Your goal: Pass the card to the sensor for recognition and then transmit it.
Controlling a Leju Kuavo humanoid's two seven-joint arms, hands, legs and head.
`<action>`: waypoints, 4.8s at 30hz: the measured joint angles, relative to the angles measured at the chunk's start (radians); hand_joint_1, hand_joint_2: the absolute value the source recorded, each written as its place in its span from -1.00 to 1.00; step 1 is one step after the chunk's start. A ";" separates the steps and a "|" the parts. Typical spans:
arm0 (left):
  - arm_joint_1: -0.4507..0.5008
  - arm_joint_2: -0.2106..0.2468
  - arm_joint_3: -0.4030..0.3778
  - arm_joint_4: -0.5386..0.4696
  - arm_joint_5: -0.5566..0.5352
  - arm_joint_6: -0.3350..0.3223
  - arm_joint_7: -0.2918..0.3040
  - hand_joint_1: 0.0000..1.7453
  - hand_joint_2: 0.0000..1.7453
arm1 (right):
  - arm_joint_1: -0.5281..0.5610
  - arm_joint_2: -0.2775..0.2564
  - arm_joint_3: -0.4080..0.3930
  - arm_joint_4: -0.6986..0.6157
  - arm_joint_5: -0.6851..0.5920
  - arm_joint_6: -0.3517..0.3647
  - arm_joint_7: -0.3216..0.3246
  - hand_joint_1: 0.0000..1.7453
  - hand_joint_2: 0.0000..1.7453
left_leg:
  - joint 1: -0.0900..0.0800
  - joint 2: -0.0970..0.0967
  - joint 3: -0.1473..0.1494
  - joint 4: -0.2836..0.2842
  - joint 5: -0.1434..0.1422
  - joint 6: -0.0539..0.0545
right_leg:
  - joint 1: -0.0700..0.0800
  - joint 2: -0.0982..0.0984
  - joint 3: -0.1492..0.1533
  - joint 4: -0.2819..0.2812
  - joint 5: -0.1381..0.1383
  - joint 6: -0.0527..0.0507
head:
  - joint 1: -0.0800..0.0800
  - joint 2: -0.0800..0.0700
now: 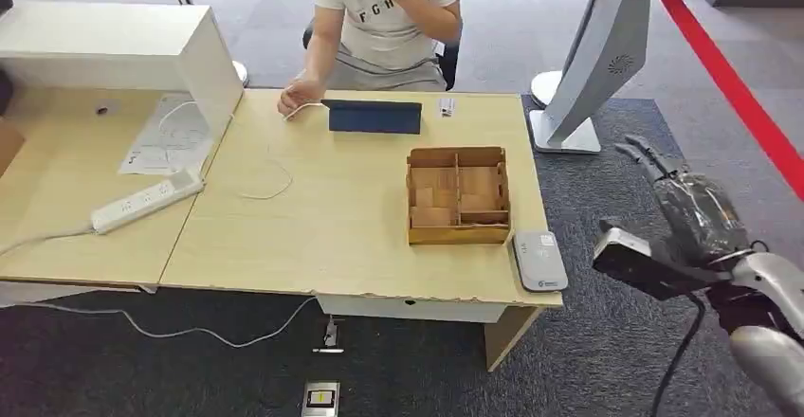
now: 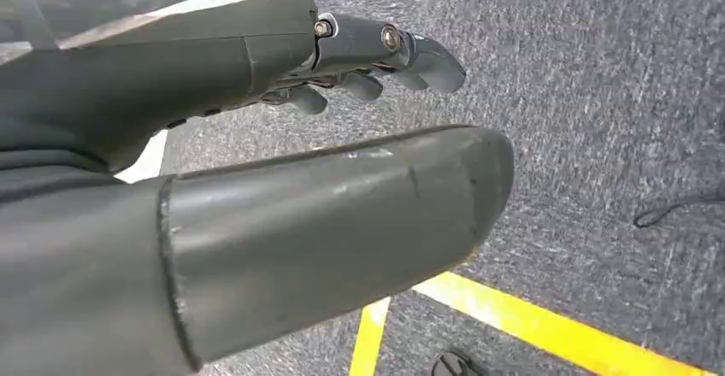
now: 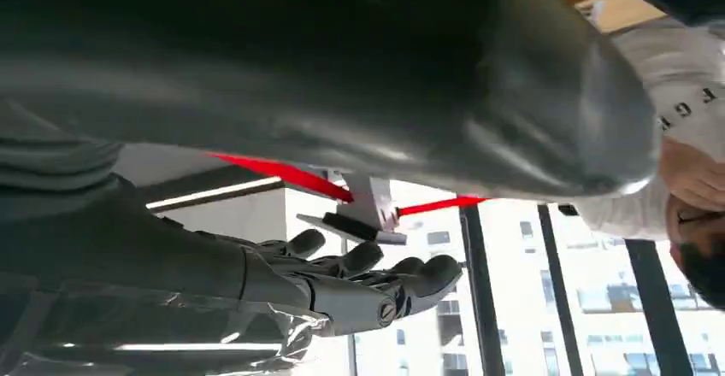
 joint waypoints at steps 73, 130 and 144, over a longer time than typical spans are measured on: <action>-0.001 -0.026 0.002 0.000 -0.022 -0.017 0.017 -1.00 -1.00 | -0.223 0.695 0.143 0.869 0.445 -0.116 0.019 -1.00 1.00 | 0.002 0.000 -0.001 0.000 0.001 -0.001 | 0.002 0.000 -0.002 0.000 0.000 -0.002 | 0.000 0.000; 0.001 -0.028 0.004 0.000 -0.018 0.030 0.045 -1.00 -1.00 | -0.300 0.718 0.203 1.147 0.496 -0.188 -0.020 -1.00 1.00 | 0.002 0.000 -0.001 0.000 0.001 -0.001 | 0.002 0.000 -0.002 0.000 0.000 -0.002 | 0.000 0.000; 0.002 -0.028 0.004 0.000 -0.022 0.022 0.039 -1.00 -1.00 | -0.304 0.710 0.201 1.157 0.520 -0.221 -0.006 -1.00 1.00 | 0.002 0.001 -0.001 0.000 0.001 -0.001 | 0.002 0.000 -0.002 0.000 0.000 -0.002 | 0.000 0.000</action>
